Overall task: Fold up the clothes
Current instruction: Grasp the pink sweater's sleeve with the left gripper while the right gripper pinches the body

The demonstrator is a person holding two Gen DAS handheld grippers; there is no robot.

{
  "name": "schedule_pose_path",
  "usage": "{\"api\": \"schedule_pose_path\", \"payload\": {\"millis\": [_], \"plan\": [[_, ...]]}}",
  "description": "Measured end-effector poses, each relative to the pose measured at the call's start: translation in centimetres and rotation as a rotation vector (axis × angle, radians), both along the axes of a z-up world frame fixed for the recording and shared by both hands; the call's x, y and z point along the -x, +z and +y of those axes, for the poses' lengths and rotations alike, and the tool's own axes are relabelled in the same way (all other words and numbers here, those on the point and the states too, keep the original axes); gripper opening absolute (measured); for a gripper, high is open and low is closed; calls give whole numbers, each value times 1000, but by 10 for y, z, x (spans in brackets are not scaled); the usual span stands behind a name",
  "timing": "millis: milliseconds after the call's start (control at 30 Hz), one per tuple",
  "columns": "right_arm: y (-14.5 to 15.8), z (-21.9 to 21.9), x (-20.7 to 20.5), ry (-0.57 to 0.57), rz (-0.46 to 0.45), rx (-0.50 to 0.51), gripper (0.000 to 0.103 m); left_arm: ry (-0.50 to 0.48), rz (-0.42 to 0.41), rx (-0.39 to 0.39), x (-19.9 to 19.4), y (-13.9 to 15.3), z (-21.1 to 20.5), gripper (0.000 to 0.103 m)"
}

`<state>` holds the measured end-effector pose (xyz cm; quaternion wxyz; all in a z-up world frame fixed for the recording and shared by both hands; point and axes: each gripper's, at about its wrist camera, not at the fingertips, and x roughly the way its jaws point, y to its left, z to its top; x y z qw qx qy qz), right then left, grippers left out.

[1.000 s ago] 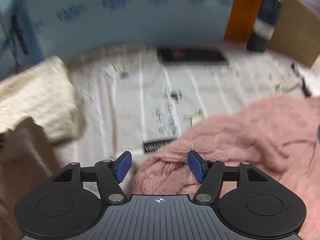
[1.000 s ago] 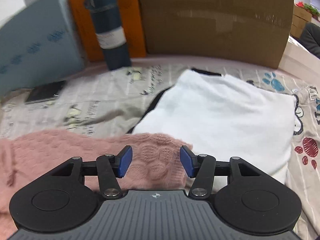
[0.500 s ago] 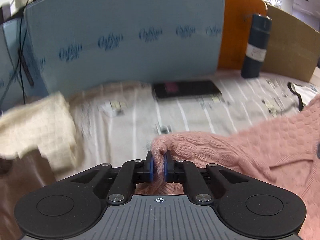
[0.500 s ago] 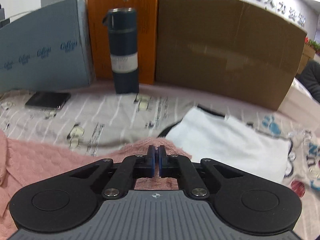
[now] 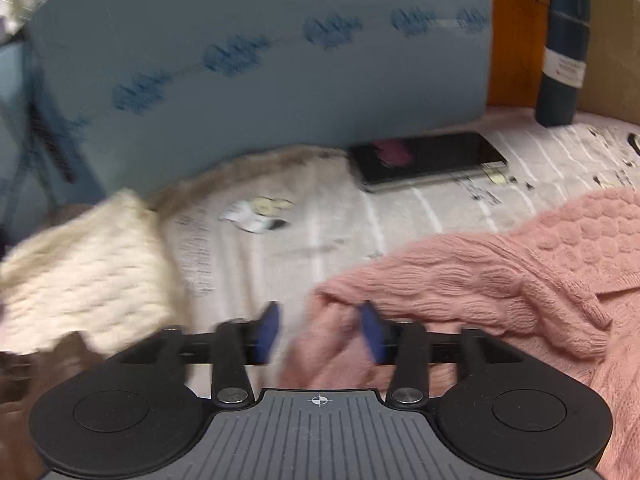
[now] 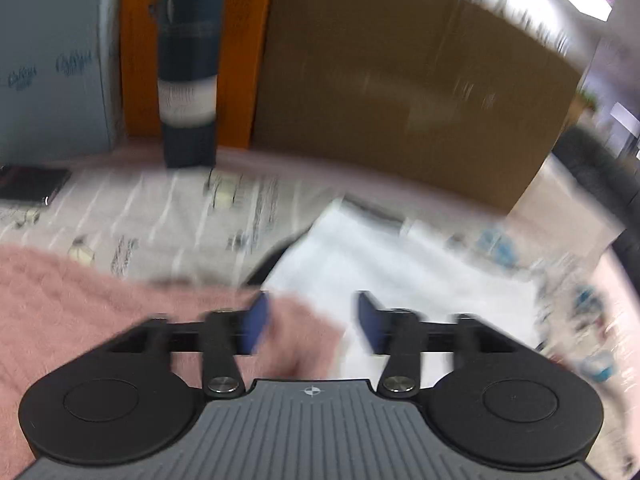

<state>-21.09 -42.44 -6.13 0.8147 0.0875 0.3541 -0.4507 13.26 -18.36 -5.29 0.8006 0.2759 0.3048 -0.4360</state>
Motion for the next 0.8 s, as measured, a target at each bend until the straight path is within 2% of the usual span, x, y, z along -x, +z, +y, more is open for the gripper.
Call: {"api": "schedule_pose_path", "payload": {"millis": [33, 67, 133, 167, 267, 300, 400, 467, 500, 533, 567, 600, 700, 800], "plan": [[8, 8, -3, 22, -19, 26, 54, 10, -24, 14, 5, 7, 8, 58], [10, 17, -10, 60, -57, -13, 54, 20, -35, 33, 11, 14, 16, 58], [15, 33, -27, 136, -135, -97, 53, 19, 3, 98, 30, 27, 31, 58], [12, 41, -38, 186, -187, -172, 53, -3, 39, 130, 42, 32, 37, 58], [-10, 66, -87, 323, -304, -429, 47, -136, 203, 187, 87, 37, 47, 58], [-19, 74, -104, 363, -335, -511, 41, -193, 250, 192, 102, 36, 48, 58], [-42, 99, -149, 479, -300, -658, 37, -338, 284, 140, 139, 24, 39, 58], [-52, 110, -170, 517, -232, -687, 29, -388, 222, 96, 157, 12, 30, 57], [-57, 116, -181, 535, -198, -701, 19, -389, 192, 80, 161, 8, 28, 53], [-56, 122, -185, 546, -188, -699, 10, -380, 182, 70, 160, 6, 28, 32], [-54, 123, -186, 550, -182, -691, 10, -370, 172, 61, 159, 4, 28, 6], [-52, 124, -186, 555, -176, -683, 9, -358, 166, 64, 157, 5, 30, 5], [-33, 124, -174, 569, -192, -676, 9, -340, 182, 138, 153, 28, 53, 5], [-21, 122, -164, 577, -186, -658, 9, -384, 181, 141, 167, 39, 66, 5]]}}
